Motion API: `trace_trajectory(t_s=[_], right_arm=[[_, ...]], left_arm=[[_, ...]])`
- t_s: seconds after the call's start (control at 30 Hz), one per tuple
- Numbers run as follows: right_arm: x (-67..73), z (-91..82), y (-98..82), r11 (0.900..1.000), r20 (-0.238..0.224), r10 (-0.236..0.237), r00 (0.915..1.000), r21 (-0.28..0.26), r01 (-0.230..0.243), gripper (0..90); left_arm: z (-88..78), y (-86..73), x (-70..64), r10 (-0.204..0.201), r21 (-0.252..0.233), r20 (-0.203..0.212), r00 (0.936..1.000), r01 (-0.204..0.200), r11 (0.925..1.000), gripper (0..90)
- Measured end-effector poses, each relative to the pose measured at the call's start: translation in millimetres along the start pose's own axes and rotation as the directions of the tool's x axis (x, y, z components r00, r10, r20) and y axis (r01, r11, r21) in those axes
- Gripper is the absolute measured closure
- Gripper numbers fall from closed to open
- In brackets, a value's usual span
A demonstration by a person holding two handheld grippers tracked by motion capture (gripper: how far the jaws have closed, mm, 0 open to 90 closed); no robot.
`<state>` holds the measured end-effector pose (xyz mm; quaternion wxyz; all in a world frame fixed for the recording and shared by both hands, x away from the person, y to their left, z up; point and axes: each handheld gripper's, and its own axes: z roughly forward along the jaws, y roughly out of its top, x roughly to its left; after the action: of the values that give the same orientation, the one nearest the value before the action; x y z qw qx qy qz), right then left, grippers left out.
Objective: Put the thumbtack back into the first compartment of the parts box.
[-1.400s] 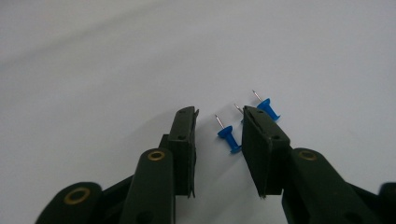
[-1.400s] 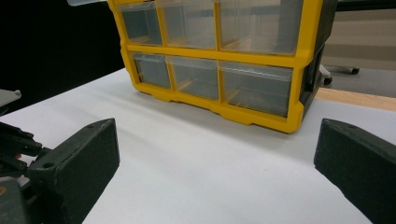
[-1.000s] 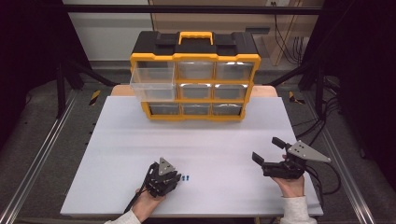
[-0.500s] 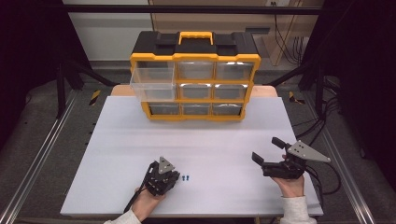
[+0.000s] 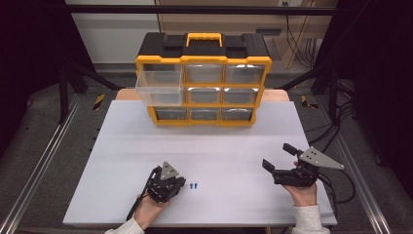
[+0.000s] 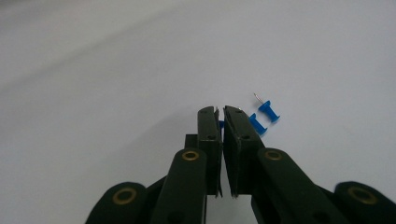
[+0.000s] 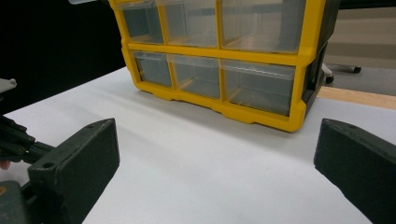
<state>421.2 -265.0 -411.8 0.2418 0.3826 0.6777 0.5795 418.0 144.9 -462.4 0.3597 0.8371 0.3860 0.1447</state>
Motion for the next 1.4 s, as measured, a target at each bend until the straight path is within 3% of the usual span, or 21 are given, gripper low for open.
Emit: trace_trajectory(t_s=[1.4], right_arm=[[0.1, 2.5, -1.2, 1.000, 0.003, -0.003, 1.0000, 0.012, 0.003, 0.5]], left_arm=[[-49.7, 25.8, 28.1, 0.002, -0.120, -0.006, 1.0000, -0.003, 0.9928, 85.1]])
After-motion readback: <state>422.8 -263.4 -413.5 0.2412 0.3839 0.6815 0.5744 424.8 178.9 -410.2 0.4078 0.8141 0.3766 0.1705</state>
